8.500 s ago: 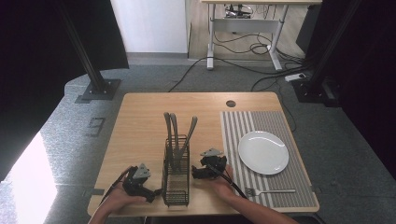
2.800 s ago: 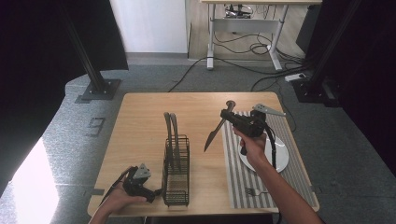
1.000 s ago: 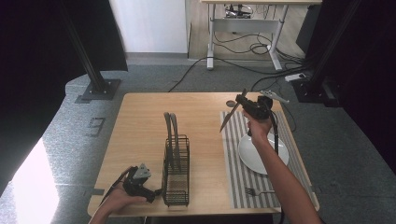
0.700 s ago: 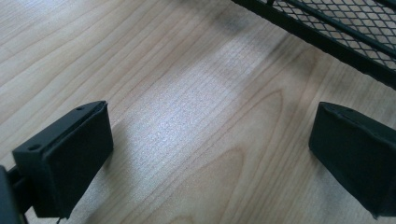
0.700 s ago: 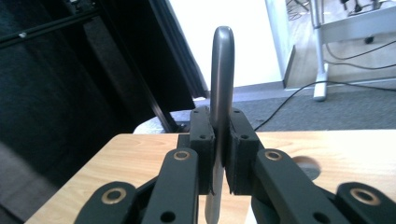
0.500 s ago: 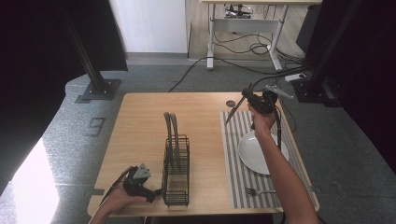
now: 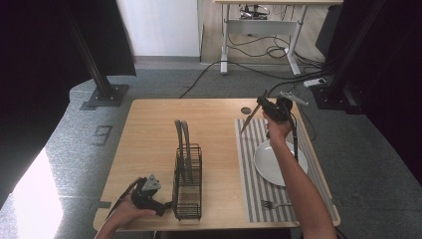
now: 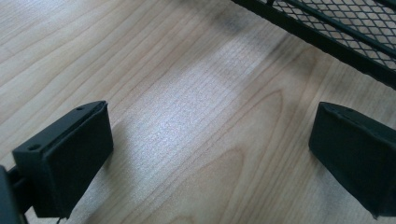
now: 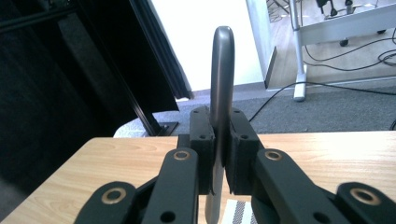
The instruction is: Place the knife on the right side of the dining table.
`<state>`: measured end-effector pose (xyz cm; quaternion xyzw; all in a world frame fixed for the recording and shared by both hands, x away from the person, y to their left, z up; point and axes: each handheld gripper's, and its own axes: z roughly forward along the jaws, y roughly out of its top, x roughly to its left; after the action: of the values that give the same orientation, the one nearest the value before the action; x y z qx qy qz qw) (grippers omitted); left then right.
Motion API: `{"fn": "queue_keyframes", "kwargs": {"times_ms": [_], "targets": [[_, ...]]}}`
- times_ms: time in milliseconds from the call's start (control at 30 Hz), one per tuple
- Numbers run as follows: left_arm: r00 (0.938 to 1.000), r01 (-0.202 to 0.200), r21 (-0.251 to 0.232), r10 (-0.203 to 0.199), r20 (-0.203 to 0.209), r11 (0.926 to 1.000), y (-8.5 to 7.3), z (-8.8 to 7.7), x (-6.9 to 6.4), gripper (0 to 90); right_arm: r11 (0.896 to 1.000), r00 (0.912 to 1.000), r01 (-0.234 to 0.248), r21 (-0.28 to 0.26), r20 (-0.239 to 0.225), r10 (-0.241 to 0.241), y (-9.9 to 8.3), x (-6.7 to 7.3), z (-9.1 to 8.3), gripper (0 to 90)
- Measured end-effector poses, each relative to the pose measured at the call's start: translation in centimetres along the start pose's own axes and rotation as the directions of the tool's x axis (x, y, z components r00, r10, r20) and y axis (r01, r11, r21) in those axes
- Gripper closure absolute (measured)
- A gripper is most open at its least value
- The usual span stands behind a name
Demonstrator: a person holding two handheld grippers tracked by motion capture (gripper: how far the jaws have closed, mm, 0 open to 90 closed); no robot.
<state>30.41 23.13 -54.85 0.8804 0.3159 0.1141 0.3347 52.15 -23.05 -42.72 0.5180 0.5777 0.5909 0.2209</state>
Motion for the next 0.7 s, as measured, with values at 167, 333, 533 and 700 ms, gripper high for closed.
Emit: {"fn": "queue_keyframes", "kwargs": {"times_ms": [167,333,533,700], "targets": [[1.0000,0.000,0.000,0.000,0.000,1.0000,0.0,0.0,0.0,0.0,1.000,0.9999,0.010,-0.001,0.006,-0.010,-0.5,0.2,0.4,82.6],[1.0000,0.000,0.000,0.000,0.001,1.0000,0.0,0.0,0.0,0.0,1.000,0.9993,0.030,0.002,0.024,-0.030,-0.8,0.1,0.7,82.6],[1.0000,0.000,0.000,0.000,0.000,1.0000,0.0,0.0,0.0,0.0,1.000,0.9990,0.024,-0.001,0.039,-0.024,-0.9,-0.3,0.8,82.6],[1.0000,0.000,0.000,0.000,0.000,1.0000,0.0,0.0,0.0,0.0,1.000,0.9986,0.008,-0.005,0.053,-0.007,-1.3,-1.1,0.6,82.5]]}}
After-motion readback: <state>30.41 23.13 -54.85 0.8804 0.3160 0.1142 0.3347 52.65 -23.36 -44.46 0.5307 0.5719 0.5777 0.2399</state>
